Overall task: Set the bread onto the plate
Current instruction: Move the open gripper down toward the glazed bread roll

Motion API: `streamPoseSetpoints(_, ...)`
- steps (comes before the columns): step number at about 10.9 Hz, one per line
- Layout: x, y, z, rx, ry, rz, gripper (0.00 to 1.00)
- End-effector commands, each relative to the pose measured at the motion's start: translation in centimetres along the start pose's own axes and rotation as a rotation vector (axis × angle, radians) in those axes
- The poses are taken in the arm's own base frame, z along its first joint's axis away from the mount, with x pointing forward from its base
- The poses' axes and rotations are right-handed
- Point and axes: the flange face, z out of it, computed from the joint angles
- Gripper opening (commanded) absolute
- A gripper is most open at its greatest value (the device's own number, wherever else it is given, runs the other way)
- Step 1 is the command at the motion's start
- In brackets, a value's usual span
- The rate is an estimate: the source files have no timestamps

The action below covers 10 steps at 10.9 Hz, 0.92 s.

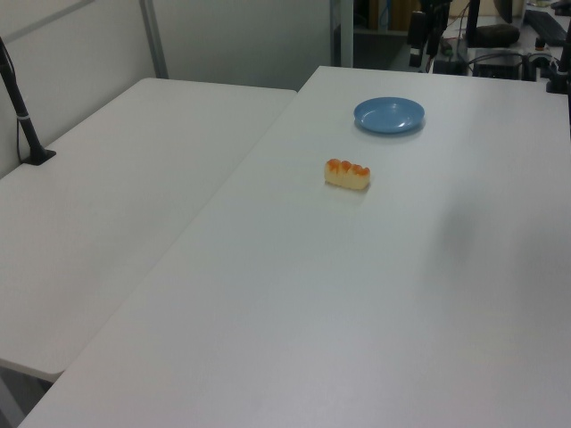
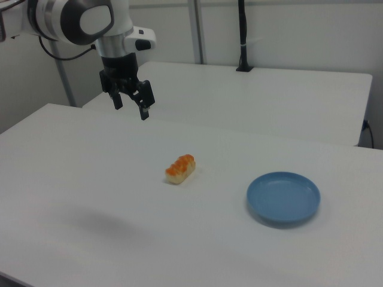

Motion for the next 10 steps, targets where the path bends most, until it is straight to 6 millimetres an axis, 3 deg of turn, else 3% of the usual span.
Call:
streamPoseSetpoints(1,-0.2,0.5,-0.2,0.012,0.025,-0.022,1.0)
streamPoseSetpoints(8,-0.2,0.5,-0.1,-0.001,0.023,-0.039,1.0)
streamPoseSetpoints(10,0.7,0.4,1.1,-0.04,0.005,-0.062,1.0)
